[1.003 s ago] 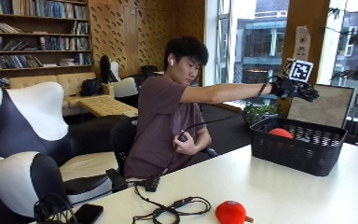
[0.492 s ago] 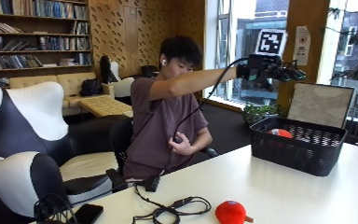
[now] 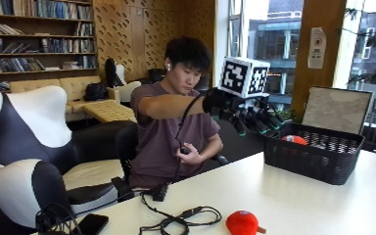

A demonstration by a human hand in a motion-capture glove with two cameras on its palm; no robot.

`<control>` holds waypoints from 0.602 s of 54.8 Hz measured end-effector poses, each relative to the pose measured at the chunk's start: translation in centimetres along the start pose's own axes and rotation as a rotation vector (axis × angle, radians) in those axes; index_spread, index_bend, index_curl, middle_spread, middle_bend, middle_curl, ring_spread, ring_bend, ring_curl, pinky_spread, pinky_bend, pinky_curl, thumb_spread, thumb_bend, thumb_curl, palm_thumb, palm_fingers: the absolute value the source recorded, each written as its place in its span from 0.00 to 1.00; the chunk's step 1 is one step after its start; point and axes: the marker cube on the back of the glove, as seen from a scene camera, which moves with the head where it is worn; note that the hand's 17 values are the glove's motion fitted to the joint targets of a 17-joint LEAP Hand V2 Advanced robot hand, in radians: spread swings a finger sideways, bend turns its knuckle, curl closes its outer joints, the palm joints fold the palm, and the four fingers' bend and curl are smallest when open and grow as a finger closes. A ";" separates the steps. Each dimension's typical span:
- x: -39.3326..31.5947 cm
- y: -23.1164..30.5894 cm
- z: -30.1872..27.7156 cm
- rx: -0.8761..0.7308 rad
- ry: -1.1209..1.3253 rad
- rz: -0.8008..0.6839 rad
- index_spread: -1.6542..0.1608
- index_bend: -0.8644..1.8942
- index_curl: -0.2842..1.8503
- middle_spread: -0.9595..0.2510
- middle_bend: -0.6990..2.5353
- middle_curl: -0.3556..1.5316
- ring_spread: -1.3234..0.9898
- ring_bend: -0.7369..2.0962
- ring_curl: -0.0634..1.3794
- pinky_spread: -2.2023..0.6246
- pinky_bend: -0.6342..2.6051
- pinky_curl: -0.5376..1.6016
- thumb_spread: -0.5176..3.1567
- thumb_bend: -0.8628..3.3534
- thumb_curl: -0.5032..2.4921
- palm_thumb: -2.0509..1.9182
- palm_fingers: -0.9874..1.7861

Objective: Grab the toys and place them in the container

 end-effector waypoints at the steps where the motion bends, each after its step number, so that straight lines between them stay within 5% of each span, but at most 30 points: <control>1: 0.3 -0.3 0.5 -0.004 -0.007 0.003 0.79 0.35 0.24 0.75 0.25 0.30 0.59 0.33 0.32 0.80 0.44 0.41 0.51 0.20 0.29 0.55 0.28; 23: 3.5 -6.7 23.7 -0.174 -0.069 0.066 0.78 0.34 0.23 0.75 0.25 0.28 0.59 0.35 0.33 0.80 0.48 0.42 0.51 0.19 0.27 0.52 0.29; 29: 2.9 -7.4 26.2 0.032 -0.074 0.076 0.77 0.34 0.22 0.76 0.24 0.27 0.58 0.43 0.37 0.78 0.53 0.44 0.50 0.19 0.26 0.50 0.35; 33: 2.5 -8.0 26.7 0.173 -0.048 0.085 0.77 0.37 0.22 0.70 0.27 0.27 0.53 0.52 0.38 0.73 0.55 0.43 0.52 0.20 0.26 0.51 0.51</control>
